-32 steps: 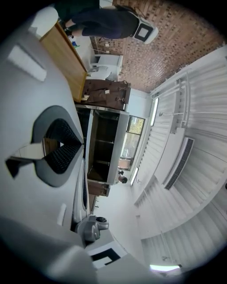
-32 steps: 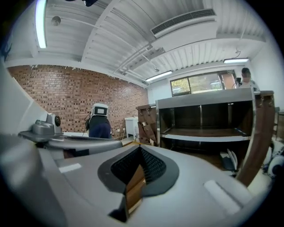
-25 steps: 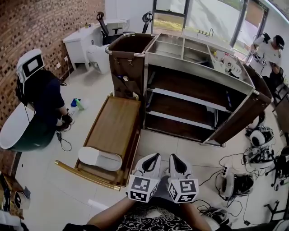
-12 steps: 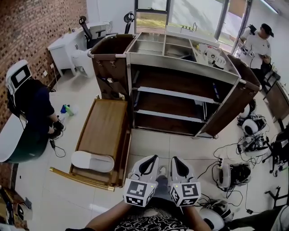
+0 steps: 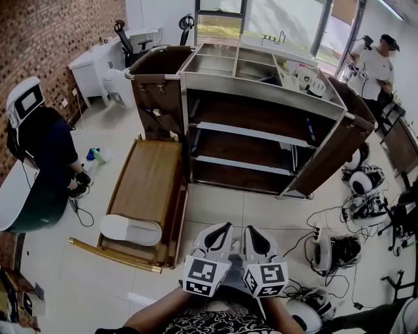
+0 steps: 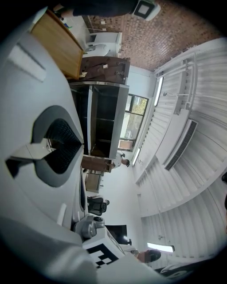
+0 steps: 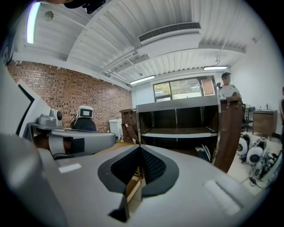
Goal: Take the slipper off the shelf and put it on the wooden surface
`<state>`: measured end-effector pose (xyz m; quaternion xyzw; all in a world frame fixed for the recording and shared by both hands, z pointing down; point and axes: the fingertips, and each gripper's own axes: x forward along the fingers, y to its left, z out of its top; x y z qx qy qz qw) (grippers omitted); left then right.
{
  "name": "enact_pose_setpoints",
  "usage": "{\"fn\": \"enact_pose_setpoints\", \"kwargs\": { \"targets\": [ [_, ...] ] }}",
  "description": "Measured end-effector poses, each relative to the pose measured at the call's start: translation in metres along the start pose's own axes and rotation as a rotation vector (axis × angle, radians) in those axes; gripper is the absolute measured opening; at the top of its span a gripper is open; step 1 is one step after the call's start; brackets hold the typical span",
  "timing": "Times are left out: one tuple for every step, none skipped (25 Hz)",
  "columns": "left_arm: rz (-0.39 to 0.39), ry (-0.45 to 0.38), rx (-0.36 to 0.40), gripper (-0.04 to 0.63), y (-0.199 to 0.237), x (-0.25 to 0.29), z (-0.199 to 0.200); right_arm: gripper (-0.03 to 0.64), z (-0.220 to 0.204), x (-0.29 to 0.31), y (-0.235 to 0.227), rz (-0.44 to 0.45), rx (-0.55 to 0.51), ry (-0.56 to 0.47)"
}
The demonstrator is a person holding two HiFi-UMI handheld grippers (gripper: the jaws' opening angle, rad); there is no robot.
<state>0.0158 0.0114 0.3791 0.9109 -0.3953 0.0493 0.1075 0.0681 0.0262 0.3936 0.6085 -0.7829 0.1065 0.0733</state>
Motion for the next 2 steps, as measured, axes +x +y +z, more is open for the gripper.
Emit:
{"fn": "enact_pose_setpoints", "kwargs": {
  "targets": [
    [-0.002,0.005,0.000,0.005,-0.0012,0.0003,-0.0008,0.000,-0.0002,-0.0002,0.0004,0.001,0.001,0.002],
    [-0.003,0.009,0.000,0.005,-0.0023,0.0005,-0.0015,0.000,-0.0004,-0.0004,0.0008,0.001,0.003,0.004]
  ]
}}
